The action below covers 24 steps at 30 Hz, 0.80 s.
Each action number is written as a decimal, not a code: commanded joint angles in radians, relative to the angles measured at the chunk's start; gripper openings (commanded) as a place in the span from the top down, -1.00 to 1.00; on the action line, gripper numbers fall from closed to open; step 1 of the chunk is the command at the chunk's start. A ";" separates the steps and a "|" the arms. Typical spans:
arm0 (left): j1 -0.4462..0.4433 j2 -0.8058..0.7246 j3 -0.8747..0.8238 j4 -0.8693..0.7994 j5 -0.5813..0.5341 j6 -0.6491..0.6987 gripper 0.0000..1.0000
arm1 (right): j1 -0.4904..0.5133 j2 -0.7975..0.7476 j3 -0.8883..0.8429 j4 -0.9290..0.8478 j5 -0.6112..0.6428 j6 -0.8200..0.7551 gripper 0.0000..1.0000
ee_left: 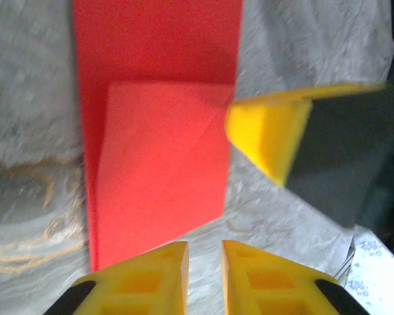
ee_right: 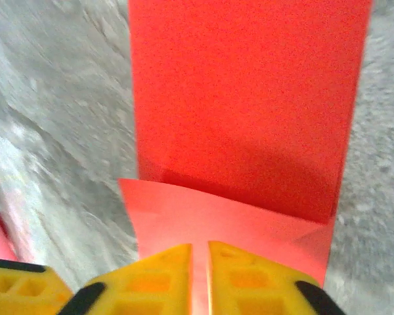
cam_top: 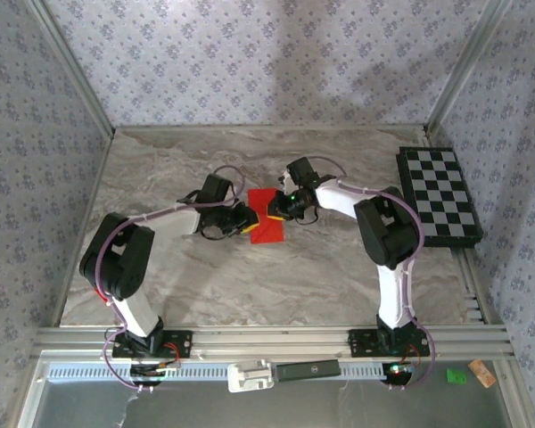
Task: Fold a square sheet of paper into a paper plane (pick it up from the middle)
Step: Fold the triangle a second time at the center of the table, then pick up the paper from the center of the table.
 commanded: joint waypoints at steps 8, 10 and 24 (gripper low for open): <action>0.018 0.153 0.115 -0.070 -0.067 -0.033 0.73 | -0.012 -0.125 -0.140 0.101 0.096 0.191 0.28; 0.033 0.146 0.096 -0.069 -0.085 -0.056 0.74 | -0.005 -0.118 -0.140 0.105 0.093 0.214 0.27; 0.052 0.168 0.081 -0.018 -0.077 -0.113 0.79 | 0.041 -0.042 -0.084 0.033 0.134 0.310 0.21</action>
